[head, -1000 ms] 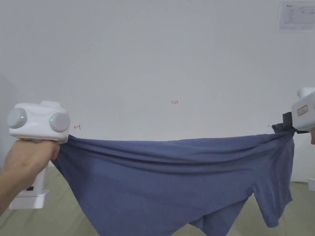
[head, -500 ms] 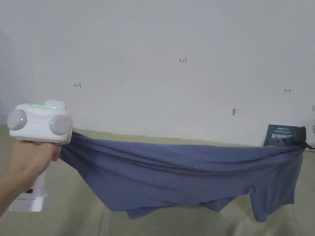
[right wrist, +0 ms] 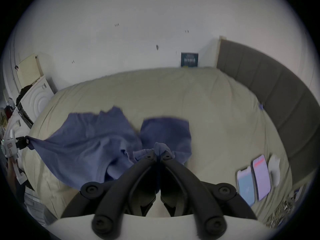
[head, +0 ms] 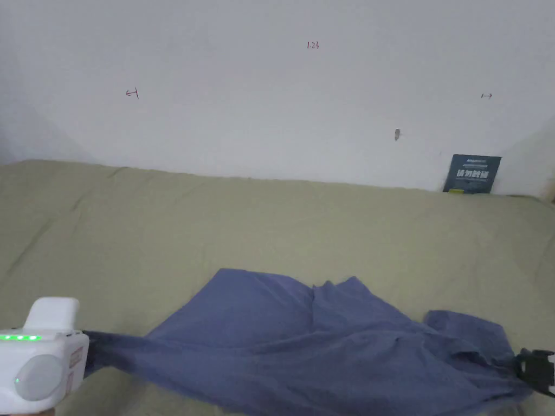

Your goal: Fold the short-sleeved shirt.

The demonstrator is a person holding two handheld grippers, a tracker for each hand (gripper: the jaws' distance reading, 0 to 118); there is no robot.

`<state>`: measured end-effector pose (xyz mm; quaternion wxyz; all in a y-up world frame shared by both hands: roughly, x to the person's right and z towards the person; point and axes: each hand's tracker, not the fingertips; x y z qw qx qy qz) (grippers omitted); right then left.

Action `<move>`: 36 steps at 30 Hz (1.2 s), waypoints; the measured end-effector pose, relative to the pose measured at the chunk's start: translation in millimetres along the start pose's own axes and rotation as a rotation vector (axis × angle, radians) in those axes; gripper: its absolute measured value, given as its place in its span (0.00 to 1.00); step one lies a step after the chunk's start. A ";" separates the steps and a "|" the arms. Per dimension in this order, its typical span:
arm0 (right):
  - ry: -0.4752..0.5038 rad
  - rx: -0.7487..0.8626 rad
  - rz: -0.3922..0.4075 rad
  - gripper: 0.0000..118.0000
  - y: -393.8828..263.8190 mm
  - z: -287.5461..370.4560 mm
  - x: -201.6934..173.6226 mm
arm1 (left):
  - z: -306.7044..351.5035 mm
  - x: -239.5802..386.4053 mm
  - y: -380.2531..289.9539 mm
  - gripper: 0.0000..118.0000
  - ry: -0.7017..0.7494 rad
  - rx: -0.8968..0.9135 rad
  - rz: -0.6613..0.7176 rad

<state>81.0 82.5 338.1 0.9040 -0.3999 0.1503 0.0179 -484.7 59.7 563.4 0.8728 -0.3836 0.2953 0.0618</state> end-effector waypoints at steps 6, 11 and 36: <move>0.000 -0.083 -0.097 0.03 -76.1 23.9 23.3 | 22.1 -24.7 -62.0 0.00 -0.019 -0.075 0.065; 0.010 -0.113 -0.154 0.03 -108.3 28.7 39.6 | 35.2 -39.7 -88.1 0.00 -0.037 -0.111 0.060; 0.054 -0.008 -0.010 0.00 -160.4 107.1 -72.6 | 114.8 -56.4 -128.3 0.11 -0.308 -0.057 0.138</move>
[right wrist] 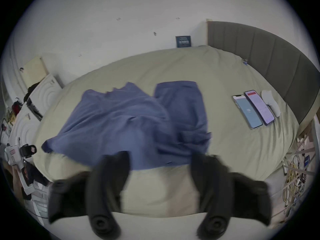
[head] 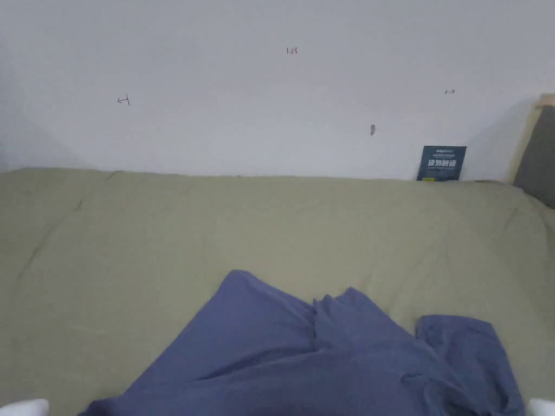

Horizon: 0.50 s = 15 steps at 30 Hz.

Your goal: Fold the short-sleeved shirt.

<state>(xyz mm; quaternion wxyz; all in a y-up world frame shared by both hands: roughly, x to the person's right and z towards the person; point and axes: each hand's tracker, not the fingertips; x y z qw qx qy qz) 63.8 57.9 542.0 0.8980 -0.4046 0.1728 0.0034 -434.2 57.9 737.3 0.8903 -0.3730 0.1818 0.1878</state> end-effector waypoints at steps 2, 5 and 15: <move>0.015 0.013 0.014 0.00 -11.8 1.6 -15.8 | 0.8 -6.0 -8.2 0.00 -0.031 0.030 0.094; 0.042 -0.005 0.034 0.00 -25.0 0.7 -35.2 | -1.3 -13.1 -20.3 0.00 0.000 -0.017 0.042; 0.121 -0.043 0.056 0.00 -45.0 -2.0 -73.9 | -15.7 -73.7 -14.2 0.00 0.060 -0.035 0.136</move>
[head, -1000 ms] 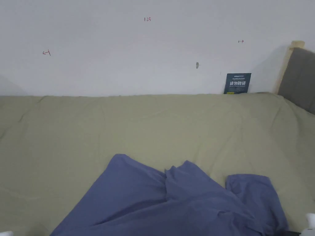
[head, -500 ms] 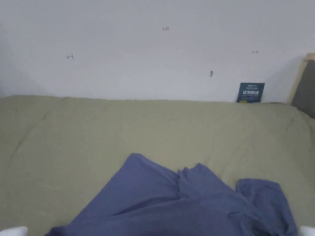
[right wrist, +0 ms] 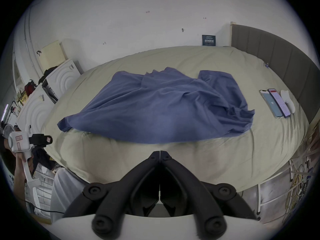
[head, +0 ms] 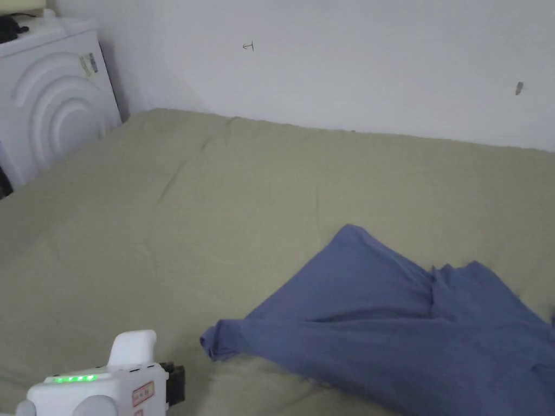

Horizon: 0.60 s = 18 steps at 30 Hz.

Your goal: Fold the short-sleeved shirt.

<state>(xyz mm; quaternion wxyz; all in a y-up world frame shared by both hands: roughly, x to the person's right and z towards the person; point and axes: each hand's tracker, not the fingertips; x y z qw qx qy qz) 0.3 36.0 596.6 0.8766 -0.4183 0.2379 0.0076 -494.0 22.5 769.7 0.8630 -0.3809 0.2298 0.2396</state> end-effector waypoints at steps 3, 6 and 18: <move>0.018 -0.025 0.013 0.00 -0.8 -8.6 -6.6 | -14.5 8.8 19.3 0.17 -0.003 0.008 -0.018; 0.023 -0.035 0.021 0.00 -1.0 -14.0 -10.3 | -34.4 24.0 36.8 0.97 0.071 -0.020 -0.218; -0.008 -0.086 -0.040 0.00 -13.4 -20.4 15.5 | -109.8 49.4 53.8 0.08 0.044 -0.130 -0.138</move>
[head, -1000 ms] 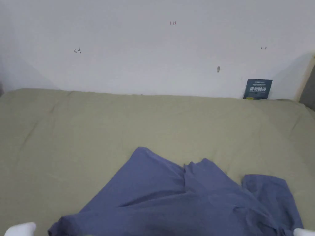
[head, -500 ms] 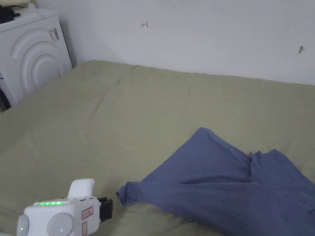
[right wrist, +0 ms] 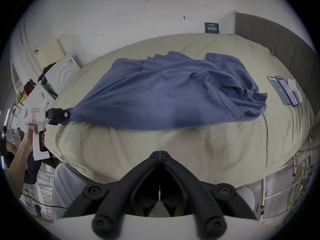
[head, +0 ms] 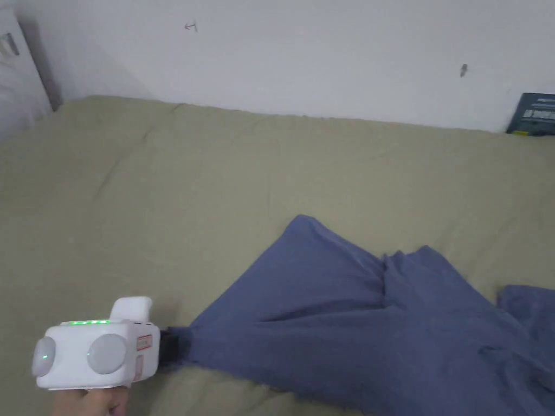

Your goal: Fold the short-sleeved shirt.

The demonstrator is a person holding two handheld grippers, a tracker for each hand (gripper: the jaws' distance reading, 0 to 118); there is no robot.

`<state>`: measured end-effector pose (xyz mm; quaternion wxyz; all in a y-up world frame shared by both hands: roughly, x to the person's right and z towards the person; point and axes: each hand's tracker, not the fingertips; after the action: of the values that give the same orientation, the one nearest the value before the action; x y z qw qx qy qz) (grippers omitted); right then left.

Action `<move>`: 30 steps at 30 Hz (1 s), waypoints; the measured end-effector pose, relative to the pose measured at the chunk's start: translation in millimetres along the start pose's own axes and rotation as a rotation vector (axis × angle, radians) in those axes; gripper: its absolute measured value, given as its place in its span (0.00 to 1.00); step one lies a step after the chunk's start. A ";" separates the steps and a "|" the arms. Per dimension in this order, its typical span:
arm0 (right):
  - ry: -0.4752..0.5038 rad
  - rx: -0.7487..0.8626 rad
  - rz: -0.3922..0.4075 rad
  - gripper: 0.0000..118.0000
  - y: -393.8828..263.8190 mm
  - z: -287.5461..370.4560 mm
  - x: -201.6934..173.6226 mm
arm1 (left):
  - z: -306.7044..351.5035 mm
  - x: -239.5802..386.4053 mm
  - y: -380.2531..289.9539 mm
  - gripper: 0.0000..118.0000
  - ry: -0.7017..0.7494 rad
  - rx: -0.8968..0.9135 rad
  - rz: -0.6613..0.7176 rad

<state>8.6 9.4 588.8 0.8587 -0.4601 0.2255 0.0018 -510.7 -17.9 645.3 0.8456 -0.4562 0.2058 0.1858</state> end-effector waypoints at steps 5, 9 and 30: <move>-0.024 0.021 -0.026 0.00 7.7 7.9 17.7 | 21.7 31.1 -9.1 0.05 0.016 0.035 -0.042; -0.072 0.062 0.035 0.00 39.0 7.0 32.5 | 20.9 22.8 -2.5 0.05 -0.026 -0.004 0.012; -0.172 -0.205 0.229 0.81 277.3 -227.4 72.0 | 12.2 16.7 5.0 0.05 -0.052 -0.030 0.001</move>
<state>-72.9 -25.4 233.9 0.8177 -0.5145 0.2009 0.1621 -496.9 -2.9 639.4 0.8437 -0.4636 0.1811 0.2013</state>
